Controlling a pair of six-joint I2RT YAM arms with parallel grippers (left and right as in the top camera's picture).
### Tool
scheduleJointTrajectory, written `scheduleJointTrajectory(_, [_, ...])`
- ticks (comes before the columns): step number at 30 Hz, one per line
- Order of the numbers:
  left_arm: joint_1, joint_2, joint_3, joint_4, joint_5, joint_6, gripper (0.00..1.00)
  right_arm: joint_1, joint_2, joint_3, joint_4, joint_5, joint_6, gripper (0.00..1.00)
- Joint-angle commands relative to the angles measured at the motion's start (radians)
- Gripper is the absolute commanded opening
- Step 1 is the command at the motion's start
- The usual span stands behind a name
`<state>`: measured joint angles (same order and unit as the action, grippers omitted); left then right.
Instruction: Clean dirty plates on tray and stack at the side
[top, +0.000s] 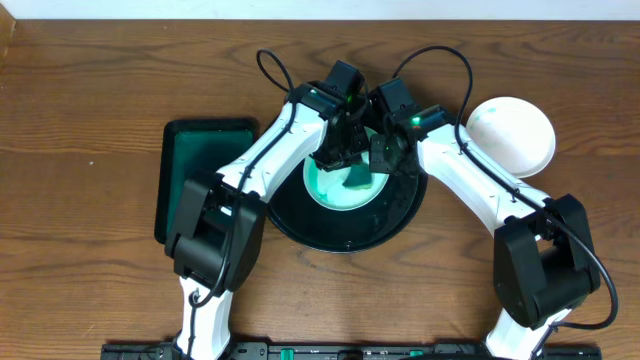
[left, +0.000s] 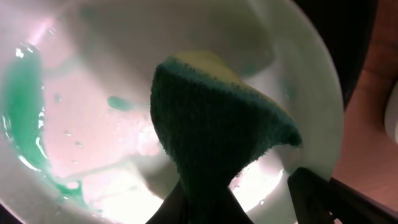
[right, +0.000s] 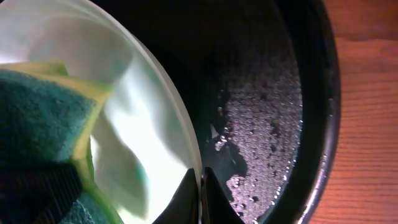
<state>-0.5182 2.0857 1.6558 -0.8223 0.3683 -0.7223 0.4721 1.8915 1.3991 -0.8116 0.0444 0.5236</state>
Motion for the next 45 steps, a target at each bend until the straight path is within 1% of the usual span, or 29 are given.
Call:
scheduleJointTrajectory(1, [-0.023,0.047,-0.017,0.003,0.013,-0.048,0.07,0.018,-0.026,0.024,0.018,-0.053,0.015,0.01])
scheduleJointTrajectory(4, [-0.023,0.047,-0.017,0.007,-0.016,-0.101,0.07,0.018,-0.026,0.024,0.018,-0.055,0.015,0.01])
scheduleJointTrajectory(8, [-0.025,0.047,-0.017,-0.008,-0.135,-0.105,0.07,0.018,-0.026,0.024,0.018,-0.069,0.014,0.01])
scheduleJointTrajectory(11, [-0.021,0.046,-0.017,-0.033,-0.223,-0.063,0.07,0.018,-0.026,0.024,0.018,-0.072,0.013,0.01])
scheduleJointTrajectory(16, [-0.004,0.025,-0.016,-0.053,-0.26,-0.003,0.07,0.018,-0.026,0.024,0.023,-0.072,0.003,0.01])
scheduleJointTrajectory(24, [-0.003,-0.077,-0.016,-0.113,-0.483,0.058,0.07,0.018,-0.026,0.024,0.03,-0.072,0.002,0.01])
scheduleJointTrajectory(30, [-0.003,-0.165,-0.016,-0.144,-0.517,0.089,0.07,0.018,-0.026,0.024,0.035,-0.071,-0.008,0.01])
scheduleJointTrajectory(35, [0.026,-0.243,-0.015,-0.224,-0.543,0.097,0.07,0.018,-0.037,0.027,0.07,-0.045,-0.113,0.01])
scheduleJointTrajectory(41, [0.151,-0.27,-0.016,-0.365,-0.541,0.097,0.07,0.027,-0.099,0.053,0.077,0.066,-0.296,0.01])
scheduleJointTrajectory(45, [0.224,-0.27,-0.016,-0.406,-0.533,0.112,0.07,0.04,-0.161,0.053,0.078,0.174,-0.38,0.01])
